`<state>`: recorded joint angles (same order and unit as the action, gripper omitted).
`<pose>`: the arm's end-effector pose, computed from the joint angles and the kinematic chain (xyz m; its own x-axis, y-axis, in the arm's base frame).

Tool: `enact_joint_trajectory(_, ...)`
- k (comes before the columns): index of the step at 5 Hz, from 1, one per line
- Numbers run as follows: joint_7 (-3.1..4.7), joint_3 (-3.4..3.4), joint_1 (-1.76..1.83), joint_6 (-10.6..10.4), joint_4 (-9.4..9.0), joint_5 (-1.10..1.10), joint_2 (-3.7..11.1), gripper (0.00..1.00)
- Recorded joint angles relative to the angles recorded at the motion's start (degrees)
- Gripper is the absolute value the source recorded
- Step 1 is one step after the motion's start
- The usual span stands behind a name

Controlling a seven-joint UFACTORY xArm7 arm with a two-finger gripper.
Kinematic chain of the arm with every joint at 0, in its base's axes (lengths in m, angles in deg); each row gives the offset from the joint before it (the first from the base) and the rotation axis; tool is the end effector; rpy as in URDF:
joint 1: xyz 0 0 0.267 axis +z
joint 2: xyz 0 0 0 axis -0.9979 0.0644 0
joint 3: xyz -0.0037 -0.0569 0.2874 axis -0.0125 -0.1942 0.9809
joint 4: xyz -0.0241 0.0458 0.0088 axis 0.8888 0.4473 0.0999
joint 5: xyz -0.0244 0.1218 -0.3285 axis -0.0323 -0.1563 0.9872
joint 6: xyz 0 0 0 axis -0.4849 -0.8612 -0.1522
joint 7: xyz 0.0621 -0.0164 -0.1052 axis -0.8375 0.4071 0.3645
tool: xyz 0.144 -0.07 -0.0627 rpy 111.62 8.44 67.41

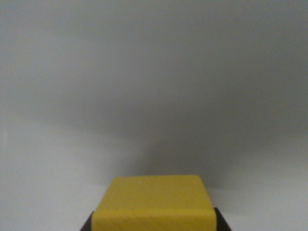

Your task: Pick yellow cube

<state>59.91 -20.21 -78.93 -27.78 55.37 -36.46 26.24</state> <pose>0.4227 0.1529 0.0412 0.9914 0.0753 -0.1068 0.0695 -0.9960 -0.0566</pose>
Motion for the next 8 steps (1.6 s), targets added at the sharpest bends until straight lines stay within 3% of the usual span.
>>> enact_joint_trajectory(3,-0.04,0.01,-0.04,1.67,1.12,-0.07,-0.56,1.00)
enact_joint_trajectory(4,-0.08,0.02,-0.09,3.57,2.39,-0.16,-1.20,1.00)
enact_joint_trajectory(5,-0.08,0.02,-0.09,3.57,2.39,-0.16,-1.20,1.00)
enact_joint_trajectory(6,-0.12,0.02,-0.15,5.69,3.81,-0.25,-1.92,1.00)
enact_joint_trajectory(7,-0.12,0.02,-0.15,5.69,3.81,-0.25,-1.92,1.00)
enact_joint_trajectory(8,-0.17,0.03,-0.21,7.93,5.30,-0.34,-2.67,1.00)
